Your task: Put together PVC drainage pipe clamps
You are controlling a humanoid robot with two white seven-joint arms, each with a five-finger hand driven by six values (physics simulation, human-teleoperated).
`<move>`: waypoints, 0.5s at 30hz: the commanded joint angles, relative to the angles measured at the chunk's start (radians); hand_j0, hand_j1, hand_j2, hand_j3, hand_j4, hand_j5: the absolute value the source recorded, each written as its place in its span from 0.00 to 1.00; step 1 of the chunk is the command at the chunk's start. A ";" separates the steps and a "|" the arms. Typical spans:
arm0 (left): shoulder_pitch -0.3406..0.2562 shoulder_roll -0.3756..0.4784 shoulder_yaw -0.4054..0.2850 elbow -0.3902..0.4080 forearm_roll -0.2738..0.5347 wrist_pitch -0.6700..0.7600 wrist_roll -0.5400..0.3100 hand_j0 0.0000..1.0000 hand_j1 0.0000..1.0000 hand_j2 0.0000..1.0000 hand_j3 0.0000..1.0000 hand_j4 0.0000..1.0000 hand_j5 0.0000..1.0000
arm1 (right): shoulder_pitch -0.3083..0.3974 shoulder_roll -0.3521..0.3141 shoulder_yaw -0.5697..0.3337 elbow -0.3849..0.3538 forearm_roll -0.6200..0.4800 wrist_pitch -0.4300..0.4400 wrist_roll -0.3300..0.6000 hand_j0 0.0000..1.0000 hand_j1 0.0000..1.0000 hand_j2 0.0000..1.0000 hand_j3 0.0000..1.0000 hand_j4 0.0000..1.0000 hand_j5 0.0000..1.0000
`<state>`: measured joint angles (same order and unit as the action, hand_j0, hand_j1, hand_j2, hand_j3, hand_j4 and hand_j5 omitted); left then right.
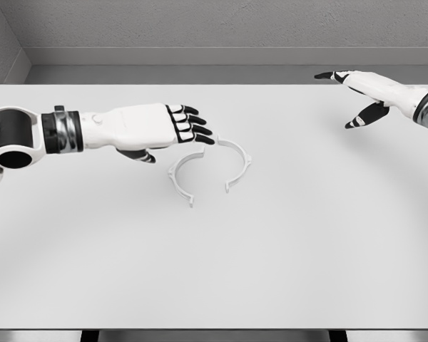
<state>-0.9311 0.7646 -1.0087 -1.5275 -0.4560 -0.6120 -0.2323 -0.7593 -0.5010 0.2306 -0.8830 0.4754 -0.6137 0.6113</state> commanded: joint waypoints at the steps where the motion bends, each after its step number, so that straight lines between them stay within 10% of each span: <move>1: -0.002 0.005 0.027 0.012 0.011 0.001 0.001 1.00 1.00 1.00 1.00 1.00 1.00 | -0.002 0.001 -0.002 -0.001 -0.007 0.003 0.000 1.00 1.00 1.00 1.00 1.00 1.00; 15: 0.051 0.078 0.094 0.036 0.056 0.001 -0.002 1.00 1.00 1.00 1.00 1.00 1.00 | 0.002 0.010 -0.002 -0.002 -0.006 0.003 0.000 1.00 1.00 1.00 1.00 1.00 1.00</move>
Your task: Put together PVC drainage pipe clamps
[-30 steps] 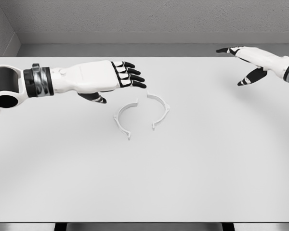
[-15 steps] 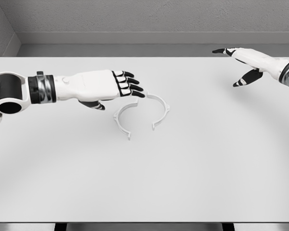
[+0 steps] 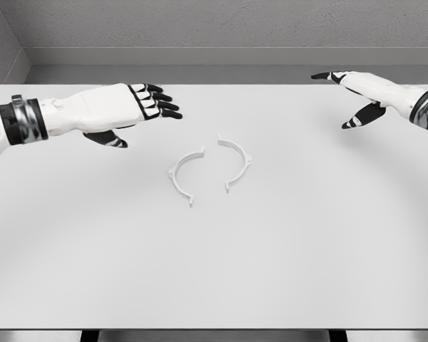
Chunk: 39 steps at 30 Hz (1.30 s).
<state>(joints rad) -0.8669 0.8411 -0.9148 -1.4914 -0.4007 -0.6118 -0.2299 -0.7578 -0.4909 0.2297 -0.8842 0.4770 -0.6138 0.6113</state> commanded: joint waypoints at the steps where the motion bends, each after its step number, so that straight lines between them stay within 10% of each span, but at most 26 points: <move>1: 0.005 -0.004 0.002 0.005 -0.041 0.001 -0.005 1.00 1.00 1.00 1.00 1.00 1.00 | 0.000 -0.002 -0.001 -0.001 -0.008 0.003 0.000 1.00 1.00 1.00 1.00 1.00 1.00; 39: 0.077 -0.148 -0.049 0.006 -0.181 0.001 0.015 1.00 1.00 1.00 1.00 1.00 1.00 | 0.054 -0.005 -0.121 0.037 -0.006 0.003 0.000 1.00 1.00 1.00 1.00 1.00 1.00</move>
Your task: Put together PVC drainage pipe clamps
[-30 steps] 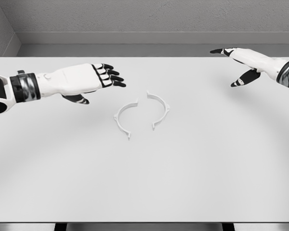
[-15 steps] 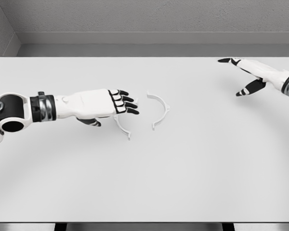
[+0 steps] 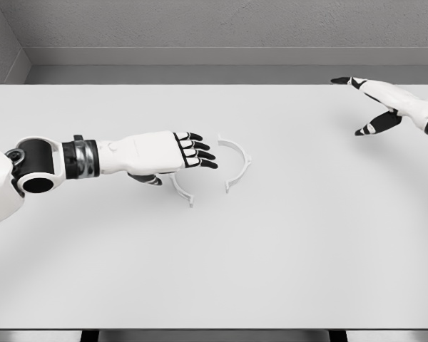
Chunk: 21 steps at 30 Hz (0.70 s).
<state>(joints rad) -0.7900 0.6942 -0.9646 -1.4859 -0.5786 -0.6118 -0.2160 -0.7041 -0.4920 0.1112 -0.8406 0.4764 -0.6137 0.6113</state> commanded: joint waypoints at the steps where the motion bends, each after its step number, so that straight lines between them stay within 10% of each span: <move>1: 0.000 -0.001 0.001 0.016 -0.003 0.001 0.003 1.00 1.00 1.00 1.00 1.00 1.00 | 0.000 -0.002 -0.001 -0.006 -0.005 0.003 0.000 1.00 1.00 1.00 1.00 1.00 1.00; 21: 0.002 -0.082 0.000 0.081 -0.046 0.001 0.004 1.00 1.00 1.00 1.00 1.00 1.00 | 0.020 -0.007 0.001 -0.046 -0.007 0.003 0.000 1.00 1.00 1.00 1.00 1.00 1.00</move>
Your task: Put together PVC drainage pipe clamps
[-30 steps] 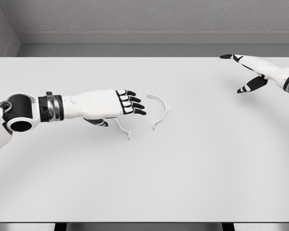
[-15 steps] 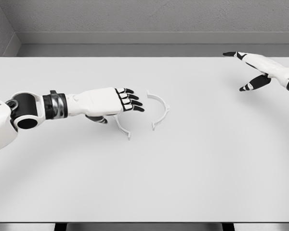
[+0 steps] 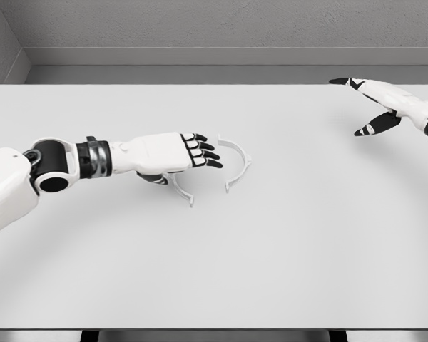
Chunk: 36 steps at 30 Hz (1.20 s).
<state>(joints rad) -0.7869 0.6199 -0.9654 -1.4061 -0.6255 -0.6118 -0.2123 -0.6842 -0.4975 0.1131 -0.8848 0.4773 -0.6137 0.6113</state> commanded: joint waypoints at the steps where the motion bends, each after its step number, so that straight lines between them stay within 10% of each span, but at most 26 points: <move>1: 0.000 -0.009 -0.001 0.001 0.001 0.001 0.001 1.00 1.00 1.00 1.00 1.00 1.00 | 0.000 -0.001 -0.001 -0.002 -0.008 0.003 0.000 1.00 1.00 1.00 1.00 1.00 1.00; 36: 0.014 -0.052 -0.009 0.050 -0.029 0.001 0.005 1.00 1.00 1.00 1.00 1.00 1.00 | 0.003 -0.001 0.000 -0.002 -0.009 0.003 0.000 1.00 1.00 1.00 1.00 1.00 1.00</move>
<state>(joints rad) -0.7731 0.5688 -0.9740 -1.3561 -0.6609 -0.6118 -0.2077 -0.6811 -0.4979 0.1146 -0.8864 0.4756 -0.6137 0.6113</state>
